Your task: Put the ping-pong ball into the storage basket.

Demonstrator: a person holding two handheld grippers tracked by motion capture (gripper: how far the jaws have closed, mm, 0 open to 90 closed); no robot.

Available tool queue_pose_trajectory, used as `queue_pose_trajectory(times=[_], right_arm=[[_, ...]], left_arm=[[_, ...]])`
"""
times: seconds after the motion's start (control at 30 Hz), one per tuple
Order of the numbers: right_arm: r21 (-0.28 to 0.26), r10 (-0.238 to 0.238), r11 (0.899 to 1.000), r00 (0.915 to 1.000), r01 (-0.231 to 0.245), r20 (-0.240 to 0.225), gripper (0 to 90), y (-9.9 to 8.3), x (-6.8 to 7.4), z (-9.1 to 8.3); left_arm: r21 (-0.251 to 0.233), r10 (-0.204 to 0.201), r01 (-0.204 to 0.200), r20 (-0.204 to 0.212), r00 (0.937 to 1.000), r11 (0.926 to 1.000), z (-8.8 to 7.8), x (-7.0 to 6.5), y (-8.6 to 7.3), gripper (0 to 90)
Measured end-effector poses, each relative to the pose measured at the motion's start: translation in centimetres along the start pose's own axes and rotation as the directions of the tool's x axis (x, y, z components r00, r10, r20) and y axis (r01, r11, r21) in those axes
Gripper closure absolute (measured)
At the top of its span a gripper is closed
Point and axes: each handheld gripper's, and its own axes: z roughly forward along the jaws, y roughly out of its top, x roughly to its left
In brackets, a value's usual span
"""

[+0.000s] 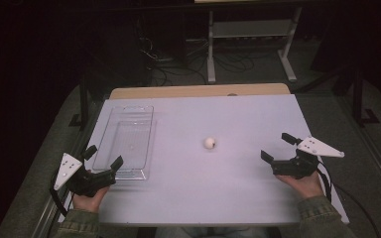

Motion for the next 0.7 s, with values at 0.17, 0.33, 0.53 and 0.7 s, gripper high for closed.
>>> queue_pose_trajectory(times=[0.17,0.33,0.53,0.7], right_arm=[[0.002,-0.003,1.000,1.0000,0.003,0.003,0.0,0.0,0.0,-0.1],[0.007,-0.004,1.000,0.9998,0.004,0.019,0.0,-0.1,-0.2,-0.3],[0.010,0.001,1.000,0.9996,-0.002,0.028,0.0,-0.2,-0.2,-0.5],[0.008,-0.002,1.000,0.9997,0.002,0.024,0.0,-0.1,-0.2,-0.6]], left_arm=[[-0.005,-0.034,0.034,0.035,0.9988,0.9994,-0.2,0.0,0.0,0.0],[0.000,-0.080,0.080,0.047,0.9957,0.9968,-0.6,0.1,0.2,0.0],[0.027,-0.093,0.091,0.094,0.9912,0.9955,-0.4,-0.8,1.0,0.0],[0.088,-0.051,0.042,0.108,0.9929,0.9953,0.3,-1.4,1.3,0.0]])
